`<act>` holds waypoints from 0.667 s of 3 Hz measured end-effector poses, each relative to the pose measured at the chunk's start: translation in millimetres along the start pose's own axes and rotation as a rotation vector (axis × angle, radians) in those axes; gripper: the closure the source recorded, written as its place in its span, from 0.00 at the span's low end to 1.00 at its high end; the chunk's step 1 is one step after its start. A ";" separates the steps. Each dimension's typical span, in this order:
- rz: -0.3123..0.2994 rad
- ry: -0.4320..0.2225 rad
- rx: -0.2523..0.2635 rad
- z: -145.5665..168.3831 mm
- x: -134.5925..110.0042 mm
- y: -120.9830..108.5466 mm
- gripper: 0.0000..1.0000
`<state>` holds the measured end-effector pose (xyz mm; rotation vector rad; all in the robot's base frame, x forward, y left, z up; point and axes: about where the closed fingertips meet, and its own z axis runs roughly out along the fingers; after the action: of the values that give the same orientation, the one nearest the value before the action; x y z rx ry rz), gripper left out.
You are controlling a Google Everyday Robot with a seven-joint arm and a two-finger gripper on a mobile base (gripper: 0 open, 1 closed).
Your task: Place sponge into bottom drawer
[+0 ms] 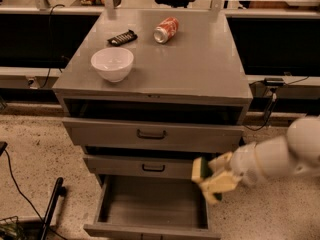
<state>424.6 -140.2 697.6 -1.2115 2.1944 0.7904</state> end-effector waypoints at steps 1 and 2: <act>-0.019 -0.029 -0.052 97.7 82.4 -14.6 1.00; -0.004 -0.034 -0.064 100.4 82.6 -13.3 1.00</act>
Offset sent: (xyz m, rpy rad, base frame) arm -0.0115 0.0116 -0.1037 0.0317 0.0040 0.0408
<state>412.1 -123.3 568.6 -1.2236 2.1534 0.8789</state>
